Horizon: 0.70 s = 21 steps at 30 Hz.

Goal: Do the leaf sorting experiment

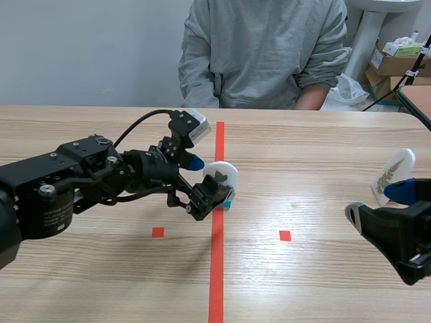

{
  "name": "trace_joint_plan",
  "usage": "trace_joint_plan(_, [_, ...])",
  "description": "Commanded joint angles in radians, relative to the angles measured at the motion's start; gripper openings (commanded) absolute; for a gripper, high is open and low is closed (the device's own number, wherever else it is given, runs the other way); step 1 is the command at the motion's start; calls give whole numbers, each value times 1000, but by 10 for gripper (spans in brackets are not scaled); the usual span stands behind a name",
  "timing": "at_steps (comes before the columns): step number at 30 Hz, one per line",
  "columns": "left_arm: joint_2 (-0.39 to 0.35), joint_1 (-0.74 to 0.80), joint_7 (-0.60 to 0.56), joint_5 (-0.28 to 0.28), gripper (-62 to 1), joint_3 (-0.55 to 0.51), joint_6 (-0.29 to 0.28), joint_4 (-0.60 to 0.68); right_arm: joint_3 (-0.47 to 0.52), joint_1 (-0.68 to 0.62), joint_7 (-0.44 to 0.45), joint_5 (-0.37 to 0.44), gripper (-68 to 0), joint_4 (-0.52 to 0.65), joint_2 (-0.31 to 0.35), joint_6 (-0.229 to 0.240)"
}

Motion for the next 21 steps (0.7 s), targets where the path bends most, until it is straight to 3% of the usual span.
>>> trace_joint_plan(1, [16, -19, -21, 4, -61, -11, 15, 9, 3, 9, 18, 7, -264, 9, 11, 0])
trace_joint_plan(10, [102, -31, -76, 108, -61, -11, 72, -63, 3, 9, 18, 7, -264, 9, 11, 0])
trace_joint_plan(15, [144, -44, -115, 196, -61, -11, 130, -112, 3, 9, 18, 7, -264, 9, 11, 0])
trace_joint_plan(21, [152, -60, -143, 240, -61, -11, 145, -150, 3, 9, 18, 7, -264, 9, 11, 0])
